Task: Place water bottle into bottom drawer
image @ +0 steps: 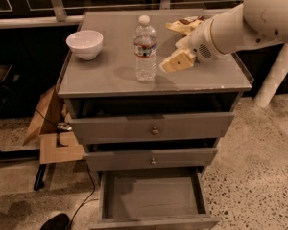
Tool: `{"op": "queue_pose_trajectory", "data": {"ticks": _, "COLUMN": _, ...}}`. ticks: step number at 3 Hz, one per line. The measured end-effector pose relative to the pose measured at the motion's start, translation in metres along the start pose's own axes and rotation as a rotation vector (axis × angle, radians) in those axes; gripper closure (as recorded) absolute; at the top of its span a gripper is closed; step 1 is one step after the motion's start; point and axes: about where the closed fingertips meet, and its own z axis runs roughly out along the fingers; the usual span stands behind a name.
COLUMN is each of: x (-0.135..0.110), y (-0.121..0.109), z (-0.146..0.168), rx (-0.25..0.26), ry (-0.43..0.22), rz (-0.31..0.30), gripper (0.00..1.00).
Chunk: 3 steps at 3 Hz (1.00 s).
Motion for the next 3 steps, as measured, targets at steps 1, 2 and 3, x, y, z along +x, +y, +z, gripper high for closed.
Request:
{"op": "queue_pose_trajectory", "data": {"ticks": 1, "x": -0.006, "y": -0.002, "z": 0.011, "rx": -0.013, "ry": -0.024, "rz": 0.012, "gripper": 0.15}}
{"op": "queue_pose_trajectory", "data": {"ticks": 2, "x": -0.015, "y": -0.003, "z": 0.030, "rx": -0.035, "ry": -0.055, "rz": 0.027, "gripper": 0.17}}
{"op": "queue_pose_trajectory", "data": {"ticks": 3, "x": -0.026, "y": -0.002, "z": 0.046, "rx": -0.060, "ry": -0.083, "rz": 0.036, "gripper": 0.17}}
